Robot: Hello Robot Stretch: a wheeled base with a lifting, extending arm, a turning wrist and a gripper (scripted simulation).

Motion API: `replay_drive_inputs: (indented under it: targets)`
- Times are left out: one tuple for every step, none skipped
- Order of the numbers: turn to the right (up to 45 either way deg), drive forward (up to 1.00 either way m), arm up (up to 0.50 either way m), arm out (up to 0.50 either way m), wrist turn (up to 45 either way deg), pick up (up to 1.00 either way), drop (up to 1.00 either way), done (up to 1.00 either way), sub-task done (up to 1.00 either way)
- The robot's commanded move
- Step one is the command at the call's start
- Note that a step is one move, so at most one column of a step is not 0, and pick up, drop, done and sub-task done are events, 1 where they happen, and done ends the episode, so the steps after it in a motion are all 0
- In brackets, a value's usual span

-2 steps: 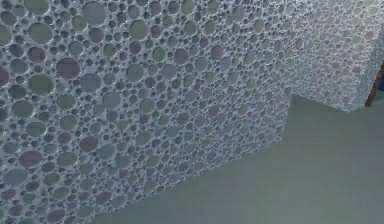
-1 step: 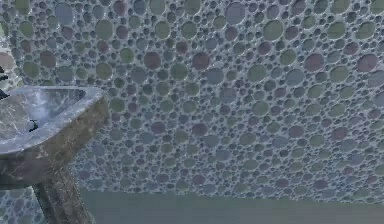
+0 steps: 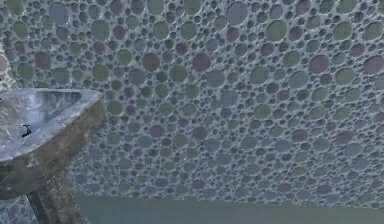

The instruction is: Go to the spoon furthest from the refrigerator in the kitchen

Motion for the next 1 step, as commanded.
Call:
replay_drive_inputs:
  targets:
    - [45.0, 0.0, 0.0, 0.0, 0.0, 0.0, 0.0, 0.0, 0.0]
